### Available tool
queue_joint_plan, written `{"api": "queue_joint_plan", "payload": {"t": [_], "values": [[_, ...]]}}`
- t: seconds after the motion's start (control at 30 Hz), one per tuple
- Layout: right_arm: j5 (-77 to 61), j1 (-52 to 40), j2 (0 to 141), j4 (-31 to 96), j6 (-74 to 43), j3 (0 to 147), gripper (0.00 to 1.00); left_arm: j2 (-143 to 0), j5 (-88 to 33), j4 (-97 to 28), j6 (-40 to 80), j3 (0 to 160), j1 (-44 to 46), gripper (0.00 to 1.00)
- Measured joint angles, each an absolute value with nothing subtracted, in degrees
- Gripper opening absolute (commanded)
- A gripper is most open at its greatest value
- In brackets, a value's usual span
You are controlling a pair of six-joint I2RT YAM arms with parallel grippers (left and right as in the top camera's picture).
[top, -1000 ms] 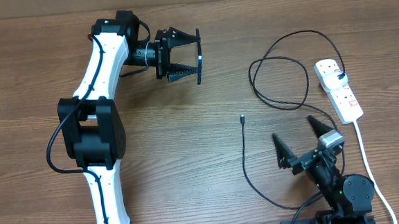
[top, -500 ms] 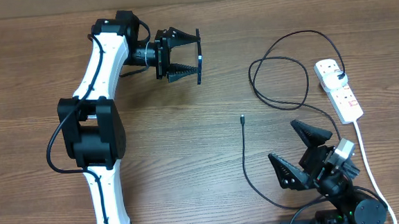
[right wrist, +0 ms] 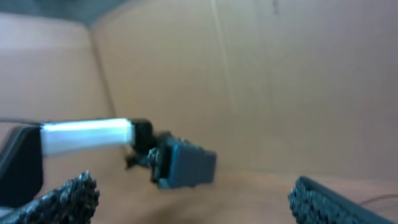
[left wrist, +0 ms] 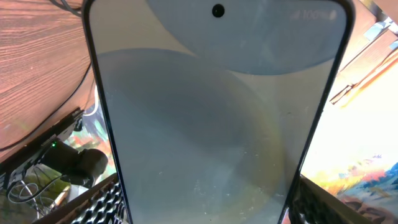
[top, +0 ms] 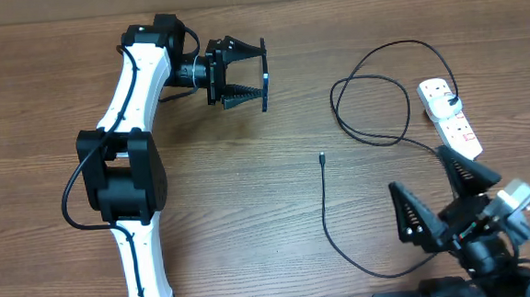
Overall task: Plug charger to phone and switch on socket
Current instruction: 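Raise the right gripper and swing it toward the power strip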
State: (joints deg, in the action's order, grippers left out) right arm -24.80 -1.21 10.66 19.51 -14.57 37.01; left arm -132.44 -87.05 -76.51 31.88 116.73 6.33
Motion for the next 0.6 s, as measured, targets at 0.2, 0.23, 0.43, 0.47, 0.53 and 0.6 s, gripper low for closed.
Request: {"api": "queue_joint_plan", "payload": {"t": [0.2, 0.23, 0.43, 0.47, 0.53, 0.6], "values": [[-21.4, -1.2, 28.2, 45.3, -7.9, 57.7, 1.0, -132.4, -87.0, -76.5, 32.1, 116.7, 6.3, 0.73], [-21.1, -1.2, 31.5, 48.9, -7.3, 61.1, 1.0, -132.4, -87.0, -76.5, 32.1, 116.7, 6.3, 0.73], [-30.7, -1.2, 45.5, 58.4, -7.4, 71.4, 1.0, -132.4, -87.1, -76.5, 32.1, 116.7, 6.3, 0.73], [-33.6, -1.2, 46.9, 57.7, -7.7, 71.5, 1.0, -132.4, -87.1, -76.5, 32.1, 116.7, 6.3, 0.73], [-37.8, -1.2, 49.3, 55.9, -8.4, 71.5, 0.93, -132.4, -87.0, -76.5, 32.1, 116.7, 6.3, 0.73], [-40.1, -1.4, 51.4, 55.0, -9.6, 71.5, 0.93, -132.4, -87.1, -76.5, 32.1, 116.7, 6.3, 0.72]]}}
